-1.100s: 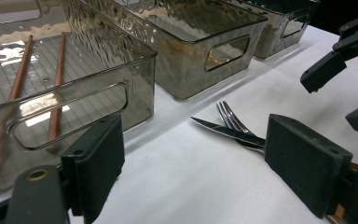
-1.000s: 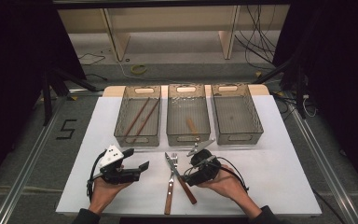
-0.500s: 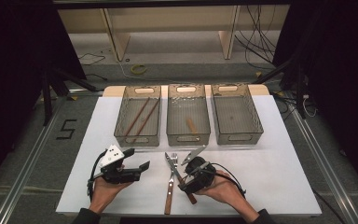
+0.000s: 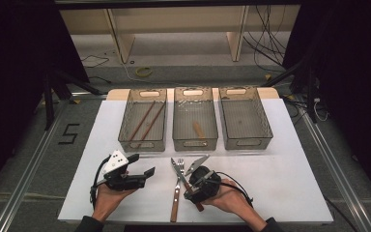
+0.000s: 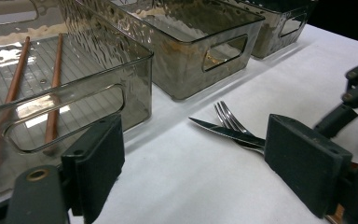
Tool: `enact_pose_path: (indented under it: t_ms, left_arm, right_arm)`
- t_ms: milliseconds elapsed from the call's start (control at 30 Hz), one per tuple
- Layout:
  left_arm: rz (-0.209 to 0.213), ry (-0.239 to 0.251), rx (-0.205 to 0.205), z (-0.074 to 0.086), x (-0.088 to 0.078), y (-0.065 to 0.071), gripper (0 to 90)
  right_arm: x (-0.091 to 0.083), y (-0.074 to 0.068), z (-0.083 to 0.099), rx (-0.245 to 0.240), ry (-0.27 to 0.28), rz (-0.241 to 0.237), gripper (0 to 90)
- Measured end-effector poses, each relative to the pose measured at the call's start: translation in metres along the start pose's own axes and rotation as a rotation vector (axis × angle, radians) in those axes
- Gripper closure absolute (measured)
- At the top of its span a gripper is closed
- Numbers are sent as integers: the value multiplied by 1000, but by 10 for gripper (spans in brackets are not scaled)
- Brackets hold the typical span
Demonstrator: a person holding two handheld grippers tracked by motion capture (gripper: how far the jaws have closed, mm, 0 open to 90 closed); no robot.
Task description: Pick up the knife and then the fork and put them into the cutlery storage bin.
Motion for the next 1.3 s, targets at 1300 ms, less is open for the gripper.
enact_pose_path:
  t_ms: [1300]
  left_arm:
    - [2, -7, 12, 1, -1, 0, 195]
  right_arm:
    - [-9, 13, 26, -65, -82, 0, 900]
Point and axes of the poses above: each handheld gripper's, and its own axes: x roughly forward along the jaws, z roughly out of its underside, y roughly to its right, the point moved 2 cm from there along x, roughly forward along the jaws, and after that the axes turned 2 degrees about y, right-handed, at the moved point
